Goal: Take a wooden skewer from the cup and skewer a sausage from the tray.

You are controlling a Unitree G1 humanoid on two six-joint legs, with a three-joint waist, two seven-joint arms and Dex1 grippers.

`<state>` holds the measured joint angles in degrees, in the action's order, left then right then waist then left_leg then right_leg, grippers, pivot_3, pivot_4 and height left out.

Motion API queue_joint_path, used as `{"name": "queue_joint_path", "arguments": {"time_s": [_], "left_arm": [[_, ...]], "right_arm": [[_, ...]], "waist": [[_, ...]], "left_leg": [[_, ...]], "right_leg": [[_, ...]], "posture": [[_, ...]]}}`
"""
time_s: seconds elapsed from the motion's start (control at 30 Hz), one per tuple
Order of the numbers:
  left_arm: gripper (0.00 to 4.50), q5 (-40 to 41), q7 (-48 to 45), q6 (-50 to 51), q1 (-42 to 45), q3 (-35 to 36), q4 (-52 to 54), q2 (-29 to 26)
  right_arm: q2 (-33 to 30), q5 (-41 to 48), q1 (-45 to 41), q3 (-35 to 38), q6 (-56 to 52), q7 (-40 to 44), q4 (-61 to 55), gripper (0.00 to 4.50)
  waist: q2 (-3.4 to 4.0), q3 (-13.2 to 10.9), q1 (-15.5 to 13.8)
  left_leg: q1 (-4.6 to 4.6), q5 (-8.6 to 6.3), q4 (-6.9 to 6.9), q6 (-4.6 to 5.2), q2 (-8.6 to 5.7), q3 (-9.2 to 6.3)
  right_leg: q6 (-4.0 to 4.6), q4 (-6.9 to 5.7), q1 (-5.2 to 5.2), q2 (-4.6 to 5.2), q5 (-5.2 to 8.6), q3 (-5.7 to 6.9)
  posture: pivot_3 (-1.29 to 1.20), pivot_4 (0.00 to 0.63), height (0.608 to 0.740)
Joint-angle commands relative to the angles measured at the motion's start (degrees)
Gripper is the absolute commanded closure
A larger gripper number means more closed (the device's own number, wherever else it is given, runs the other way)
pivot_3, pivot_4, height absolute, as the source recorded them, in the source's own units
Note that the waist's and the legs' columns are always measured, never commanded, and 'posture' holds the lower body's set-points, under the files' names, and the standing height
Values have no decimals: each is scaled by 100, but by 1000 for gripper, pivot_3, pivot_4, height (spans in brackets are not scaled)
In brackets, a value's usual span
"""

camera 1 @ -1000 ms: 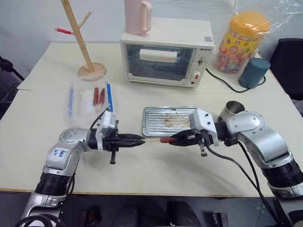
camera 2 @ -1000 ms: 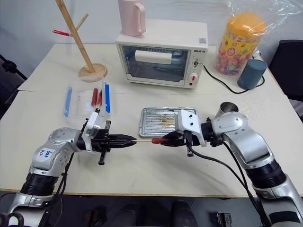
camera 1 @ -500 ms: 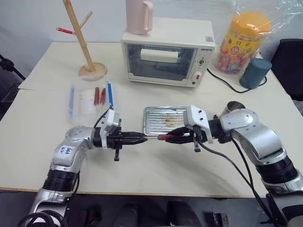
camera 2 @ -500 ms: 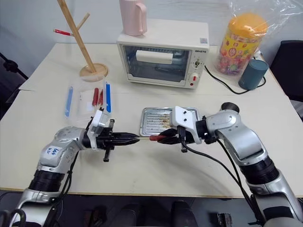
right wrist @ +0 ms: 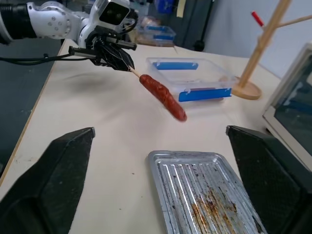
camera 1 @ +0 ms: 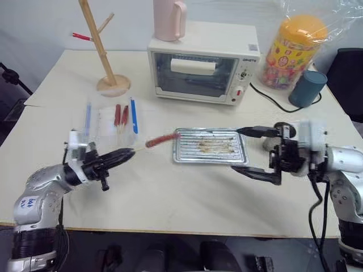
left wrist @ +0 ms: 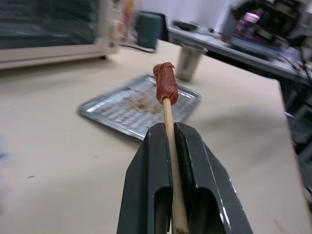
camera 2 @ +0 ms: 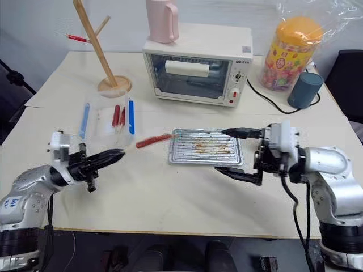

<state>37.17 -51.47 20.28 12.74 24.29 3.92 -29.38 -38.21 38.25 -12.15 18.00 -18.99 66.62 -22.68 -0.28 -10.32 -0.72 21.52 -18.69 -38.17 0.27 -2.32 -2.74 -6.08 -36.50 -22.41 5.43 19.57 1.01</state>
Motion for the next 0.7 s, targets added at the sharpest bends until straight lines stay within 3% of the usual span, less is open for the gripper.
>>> {"name": "queue_joint_path", "arguments": {"time_s": [0.03,0.2,0.4,0.7], "left_arm": [[4500,-206,2081,-490,351,775,32,628],[4500,-594,3508,-840,714,905,-516,1200],[4500,-833,3633,-1013,1050,649,-1105,1091],[2244,-879,2881,-1025,934,200,-949,652]], "right_arm": [[496,189,385,423,332,-898,-753,36],[1168,-342,1047,240,875,-1784,-1320,36],[1140,-515,1121,100,1074,-2097,-1335,36],[780,-399,1438,144,1028,-2025,-1282,0]], "waist": [[-11,1,-31],[-15,3,-46],[-26,7,-56],[-26,7,-24]], "left_leg": [[0,0,0,-1,0,0],[-12,1,2,-2,-1,18],[-11,1,-1,-1,-8,23],[-11,1,2,-1,-5,23]], "right_leg": [[-1,-1,-1,-2,0,1],[-4,-28,-6,-4,-2,-6],[-6,-38,-6,-4,-3,-8],[-6,-37,-6,-4,-3,-8]], "posture": [[0,150,740],[0,150,740],[0,150,740],[0,150,740]]}}
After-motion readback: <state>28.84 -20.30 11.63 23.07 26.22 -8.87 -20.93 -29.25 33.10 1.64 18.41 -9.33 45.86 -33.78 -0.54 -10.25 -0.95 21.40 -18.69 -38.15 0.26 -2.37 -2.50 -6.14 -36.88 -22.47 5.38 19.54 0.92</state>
